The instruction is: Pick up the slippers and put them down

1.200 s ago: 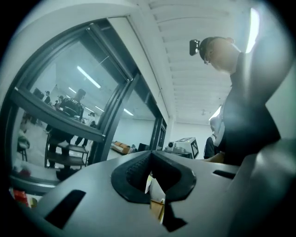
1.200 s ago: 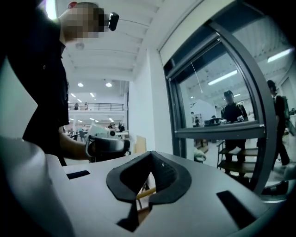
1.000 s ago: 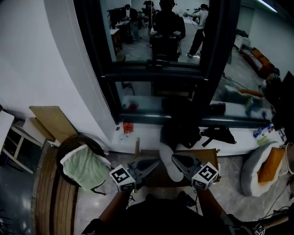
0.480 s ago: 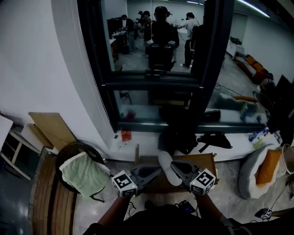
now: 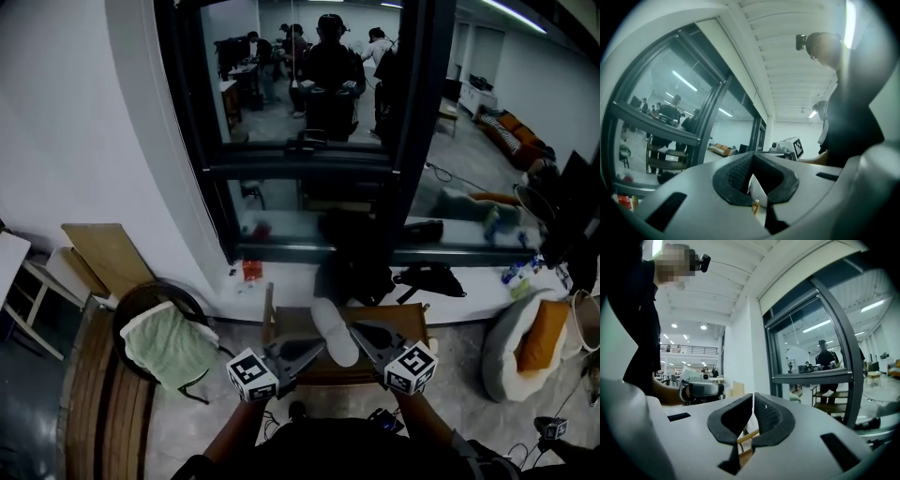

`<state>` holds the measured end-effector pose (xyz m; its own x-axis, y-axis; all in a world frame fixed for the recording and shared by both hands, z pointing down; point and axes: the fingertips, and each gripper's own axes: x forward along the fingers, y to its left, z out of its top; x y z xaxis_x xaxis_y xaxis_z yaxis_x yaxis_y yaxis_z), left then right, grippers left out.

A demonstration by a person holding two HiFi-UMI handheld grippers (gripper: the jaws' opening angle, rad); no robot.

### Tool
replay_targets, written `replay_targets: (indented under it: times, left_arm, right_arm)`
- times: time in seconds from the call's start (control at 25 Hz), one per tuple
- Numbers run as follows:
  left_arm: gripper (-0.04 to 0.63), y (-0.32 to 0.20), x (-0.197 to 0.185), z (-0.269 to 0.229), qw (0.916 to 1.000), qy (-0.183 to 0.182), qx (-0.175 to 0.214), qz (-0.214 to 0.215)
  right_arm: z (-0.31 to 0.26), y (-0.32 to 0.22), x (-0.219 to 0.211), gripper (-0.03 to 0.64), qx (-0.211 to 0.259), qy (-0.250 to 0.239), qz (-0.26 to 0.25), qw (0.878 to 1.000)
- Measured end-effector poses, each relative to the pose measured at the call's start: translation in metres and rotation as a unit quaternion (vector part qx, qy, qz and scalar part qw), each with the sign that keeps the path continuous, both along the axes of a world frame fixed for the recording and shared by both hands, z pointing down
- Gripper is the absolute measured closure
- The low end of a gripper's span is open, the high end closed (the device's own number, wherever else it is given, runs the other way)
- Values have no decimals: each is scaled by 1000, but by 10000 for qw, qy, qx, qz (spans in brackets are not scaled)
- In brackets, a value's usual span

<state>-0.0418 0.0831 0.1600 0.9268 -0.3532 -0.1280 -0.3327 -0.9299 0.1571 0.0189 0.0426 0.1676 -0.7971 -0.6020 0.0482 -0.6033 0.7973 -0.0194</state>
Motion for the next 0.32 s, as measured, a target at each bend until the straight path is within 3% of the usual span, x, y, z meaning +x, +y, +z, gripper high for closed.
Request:
replay_targets:
  times: [0.12, 0.32]
  left_arm:
    - [584, 16, 9, -9, 9999, 141, 14, -34]
    - [584, 32, 19, -4, 9997, 63, 97, -200]
  right_arm:
    - [13, 13, 17, 591, -222, 37, 154, 9996]
    - [11, 35, 32, 591, -35, 70, 84, 9999]
